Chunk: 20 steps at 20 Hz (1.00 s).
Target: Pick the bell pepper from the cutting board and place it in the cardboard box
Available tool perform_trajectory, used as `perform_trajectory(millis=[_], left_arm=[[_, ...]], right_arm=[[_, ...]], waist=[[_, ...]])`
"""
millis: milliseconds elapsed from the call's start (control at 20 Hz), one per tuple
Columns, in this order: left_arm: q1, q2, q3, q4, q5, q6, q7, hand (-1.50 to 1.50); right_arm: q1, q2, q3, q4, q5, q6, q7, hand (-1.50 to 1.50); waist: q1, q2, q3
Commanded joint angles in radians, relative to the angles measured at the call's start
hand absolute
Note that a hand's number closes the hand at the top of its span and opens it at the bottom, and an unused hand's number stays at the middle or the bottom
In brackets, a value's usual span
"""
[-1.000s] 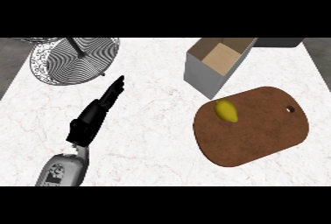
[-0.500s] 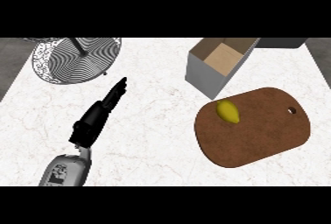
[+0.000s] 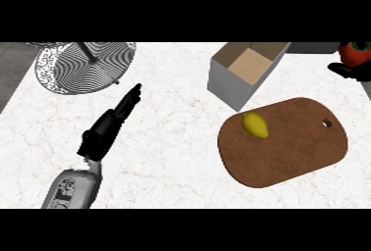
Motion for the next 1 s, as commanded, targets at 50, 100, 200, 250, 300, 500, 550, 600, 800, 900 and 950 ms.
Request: perform_trajectory(millis=[50,100,200,250,300,500,550,600,800,900,950], left_arm=[[0.04,-0.003,-0.012,-0.037,-0.015,0.003,-0.001,0.0],[0.018,0.023,0.022,0.006,0.001,-0.018,-0.035,0.0],[-0.004,-0.007,-0.001,-0.039,-0.006,0.001,0.048,0.0],[-0.004,-0.013,-0.006,-0.04,-0.015,0.008,0.036,0.0],[0.034,-0.024,-0.034,-0.074,-0.01,-0.004,0.047,0.0],[0.04,-0.014,-0.016,-0.082,-0.003,-0.009,0.04,0.0],[0.01,-0.017,-0.008,-0.017,-0.005,-0.011,0.007,0.0],[0.043,-0.004,-0.005,-0.062,0.003,-0.021,0.02,0.0],[-0.009,-0.015,0.002,-0.03,0.01,-0.023,0.024,0.0],[0.01,-0.027,-0.025,-0.046,-0.038,0.014,0.028,0.0],[-0.003,-0.019,-0.005,-0.005,-0.017,-0.006,-0.01,0.0]], right_arm=[[-0.095,0.081,0.008,0.16,0.118,-0.049,-0.041,1.5],[-0.124,0.1,0.009,0.171,0.131,-0.06,-0.045,1.5],[-0.144,0.151,0.042,0.168,0.184,-0.115,-0.01,1.5],[-0.149,0.167,0.043,0.193,0.199,-0.115,-0.017,1.5],[-0.155,0.196,0.065,0.244,0.243,-0.183,-0.041,1.5],[-0.157,0.277,0.084,0.299,0.309,-0.249,-0.046,1.5],[-0.189,0.255,0.061,0.378,0.322,-0.262,-0.1,1.5],[-0.176,0.296,0.071,0.37,0.331,-0.27,-0.063,1.5],[-0.227,0.334,0.068,0.538,0.344,-0.225,-0.029,1.5],[-0.186,0.379,0.073,0.569,0.339,-0.209,0.003,-1.5],[-0.251,0.367,0.07,0.615,0.345,-0.156,0.015,-1.5]], waist=[[0.002,0.0,0.001],[0.0,0.0,0.0],[0.001,-0.001,0.0],[-0.001,-0.001,0.0],[0.012,0.002,0.001],[0.004,0.001,0.001],[0.005,0.004,0.001],[0.003,0.001,0.001],[0.017,0.009,0.001],[0.014,0.007,0.001],[0.021,0.012,0.001]])
